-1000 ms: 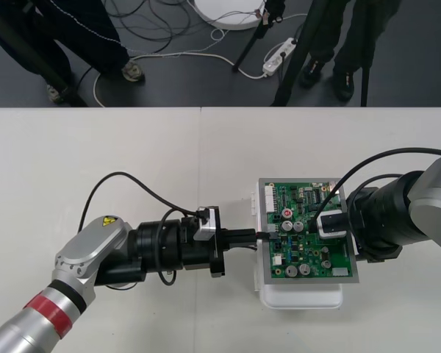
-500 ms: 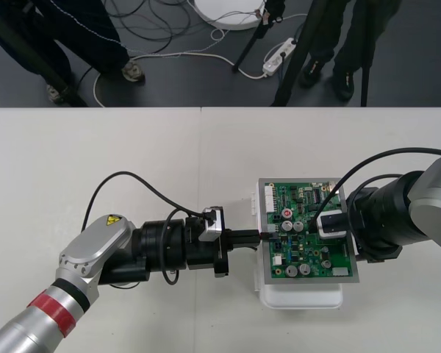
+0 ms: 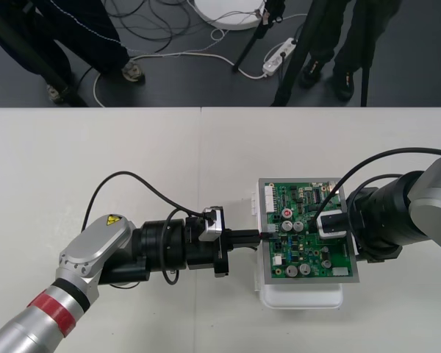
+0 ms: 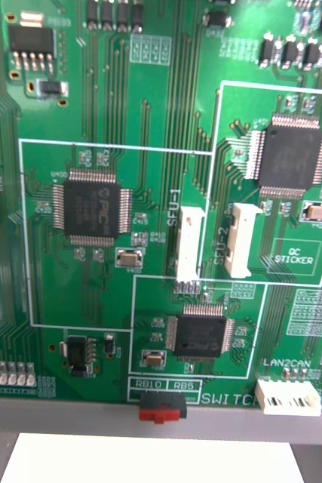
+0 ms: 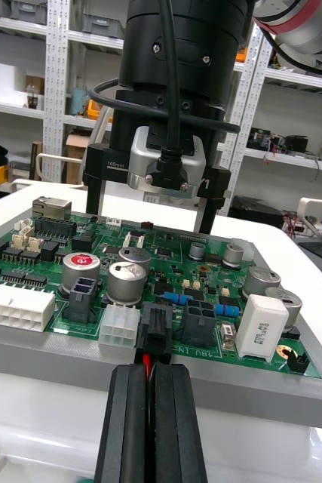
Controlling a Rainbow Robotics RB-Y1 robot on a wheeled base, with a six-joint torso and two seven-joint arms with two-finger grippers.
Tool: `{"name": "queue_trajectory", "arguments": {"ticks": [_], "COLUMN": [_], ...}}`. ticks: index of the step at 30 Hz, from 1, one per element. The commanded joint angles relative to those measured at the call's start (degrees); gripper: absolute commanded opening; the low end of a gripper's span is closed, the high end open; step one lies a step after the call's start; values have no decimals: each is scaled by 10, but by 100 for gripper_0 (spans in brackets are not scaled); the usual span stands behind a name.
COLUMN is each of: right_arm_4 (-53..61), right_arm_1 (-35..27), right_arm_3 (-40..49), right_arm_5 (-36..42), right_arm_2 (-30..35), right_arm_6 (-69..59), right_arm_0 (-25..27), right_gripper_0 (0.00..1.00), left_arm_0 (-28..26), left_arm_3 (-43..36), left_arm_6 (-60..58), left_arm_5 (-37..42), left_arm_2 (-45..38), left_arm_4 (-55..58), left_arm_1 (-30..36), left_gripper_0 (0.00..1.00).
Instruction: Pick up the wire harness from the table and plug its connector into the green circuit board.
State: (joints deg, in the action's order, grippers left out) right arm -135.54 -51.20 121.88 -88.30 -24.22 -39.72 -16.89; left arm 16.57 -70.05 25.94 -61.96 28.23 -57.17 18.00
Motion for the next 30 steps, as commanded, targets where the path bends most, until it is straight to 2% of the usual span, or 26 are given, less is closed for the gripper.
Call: {"name": "queue_trajectory", "arguments": {"ticks": [1, 3, 7, 11, 12, 14, 15, 16, 17, 25, 30], "right_arm_4": [4, 4, 0, 1, 2, 5, 5, 5, 8, 18, 49], "right_arm_1": [7, 6, 4, 3, 3, 0, 0, -3, -6, -20, -50], "right_arm_3": [18, 15, 9, 2, -2, -12, -14, -18, -22, -34, -40], "right_arm_5": [-1, 0, 0, 0, 0, 0, 0, 0, 0, 2, 25], "right_arm_2": [2, 2, 3, 8, 11, 16, 18, 21, 23, 56, 87], "right_arm_6": [-19, -19, -16, -13, -12, -8, -7, -4, -3, 7, 18], "right_arm_0": [-17, -16, -17, -17, -17, -17, -16, -17, -16, -2, 21], "right_gripper_0": [100, 100, 100, 100, 100, 100, 100, 100, 100, 100, 100], "left_arm_0": [21, 21, 21, 21, 21, 20, 20, 20, 20, 14, 8], "left_arm_3": [-9, -9, -9, -9, -9, -9, -9, -9, -9, -10, -9], "left_arm_6": [18, 18, 20, 22, 23, 25, 25, 28, 31, 46, 57], "left_arm_5": [26, 26, 25, 25, 25, 25, 25, 25, 25, 19, 11], "left_arm_2": [16, 16, 16, 16, 16, 16, 16, 16, 16, 16, 13], "left_arm_4": [6, 11, 15, 20, 22, 25, 26, 29, 32, 66, 90], "left_arm_1": [-21, -18, -10, -1, 4, 12, 14, 19, 24, 48, 70], "left_gripper_0": [18, 30, 33, 43, 50, 75, 81, 94, 100, 100, 100]}}
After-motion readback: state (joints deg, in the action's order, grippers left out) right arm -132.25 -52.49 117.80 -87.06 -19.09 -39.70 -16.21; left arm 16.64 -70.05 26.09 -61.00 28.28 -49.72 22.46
